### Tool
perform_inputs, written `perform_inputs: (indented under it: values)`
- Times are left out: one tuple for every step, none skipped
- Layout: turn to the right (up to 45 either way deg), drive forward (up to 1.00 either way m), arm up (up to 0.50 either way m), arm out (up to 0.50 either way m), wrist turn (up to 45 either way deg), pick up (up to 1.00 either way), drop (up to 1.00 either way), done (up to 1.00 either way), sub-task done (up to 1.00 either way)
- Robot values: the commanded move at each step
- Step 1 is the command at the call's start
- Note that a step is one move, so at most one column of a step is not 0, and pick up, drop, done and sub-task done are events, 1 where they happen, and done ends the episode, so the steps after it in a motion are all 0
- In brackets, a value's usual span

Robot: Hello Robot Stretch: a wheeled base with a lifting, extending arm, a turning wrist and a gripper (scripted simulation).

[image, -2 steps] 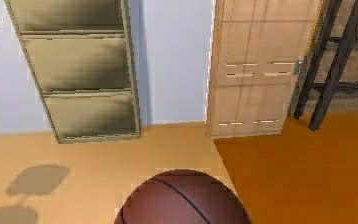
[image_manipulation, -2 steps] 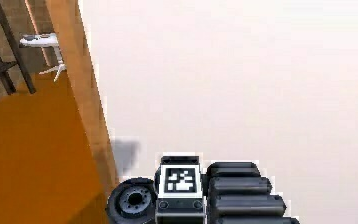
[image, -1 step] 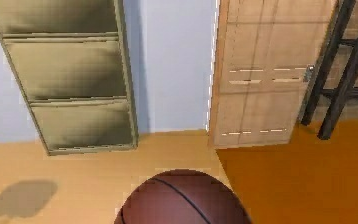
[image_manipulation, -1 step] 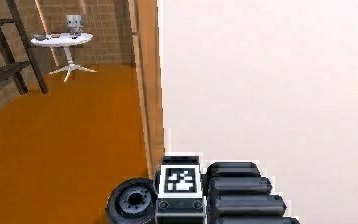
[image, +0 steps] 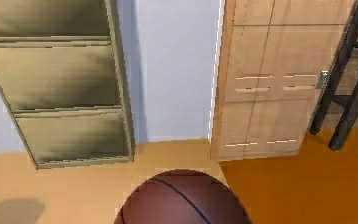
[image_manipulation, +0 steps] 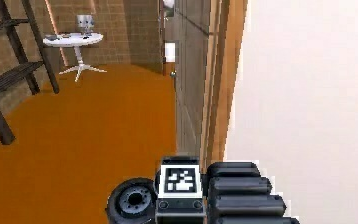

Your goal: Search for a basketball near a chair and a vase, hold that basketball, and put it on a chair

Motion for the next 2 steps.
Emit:
perform_inputs:
  values:
    - [-39.0,0.0,0.0,0.0,0.0,0.0,0.0,0.0,0.0]
    - [0.0,0.1,0.0,0.0,0.0,0.0,0.0,0.0,0.0]
